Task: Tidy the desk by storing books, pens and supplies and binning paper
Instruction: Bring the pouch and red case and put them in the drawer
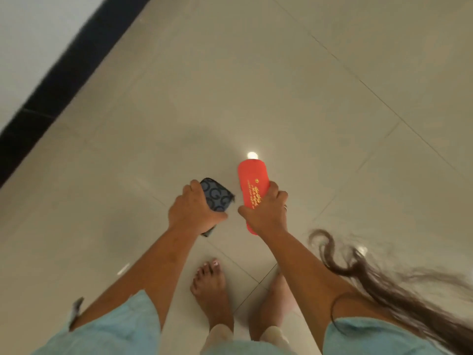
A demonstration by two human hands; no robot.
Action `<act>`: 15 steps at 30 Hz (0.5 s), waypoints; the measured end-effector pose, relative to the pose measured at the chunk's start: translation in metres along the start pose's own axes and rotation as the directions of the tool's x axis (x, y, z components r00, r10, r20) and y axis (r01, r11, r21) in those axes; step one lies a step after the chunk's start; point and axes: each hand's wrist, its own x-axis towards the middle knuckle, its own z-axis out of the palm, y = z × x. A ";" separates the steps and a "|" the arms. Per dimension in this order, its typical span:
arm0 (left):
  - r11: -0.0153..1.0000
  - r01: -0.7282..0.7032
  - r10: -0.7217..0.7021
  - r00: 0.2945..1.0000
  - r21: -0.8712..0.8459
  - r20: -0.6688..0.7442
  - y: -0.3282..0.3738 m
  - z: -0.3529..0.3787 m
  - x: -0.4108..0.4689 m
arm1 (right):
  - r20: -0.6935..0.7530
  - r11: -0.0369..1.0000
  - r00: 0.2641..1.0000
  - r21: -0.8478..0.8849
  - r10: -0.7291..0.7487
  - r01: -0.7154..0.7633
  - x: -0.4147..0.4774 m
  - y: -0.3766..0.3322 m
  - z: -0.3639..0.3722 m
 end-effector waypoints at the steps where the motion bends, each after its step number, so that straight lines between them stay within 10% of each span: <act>1: 0.992 0.058 -0.057 0.998 -0.114 0.013 0.000 -0.010 -0.011 | 0.023 1.000 1.000 -0.003 0.012 -0.012 -0.013 -0.004 -0.005; 9: 0.675 0.207 -0.277 0.961 -0.708 0.017 -0.028 -0.101 -0.111 | 0.150 0.988 0.988 0.150 -0.046 0.023 -0.129 -0.065 -0.054; 15: 0.012 0.121 -0.444 0.890 -0.993 0.103 -0.062 -0.175 -0.229 | 0.230 0.947 0.941 0.264 -0.247 0.184 -0.234 -0.143 -0.105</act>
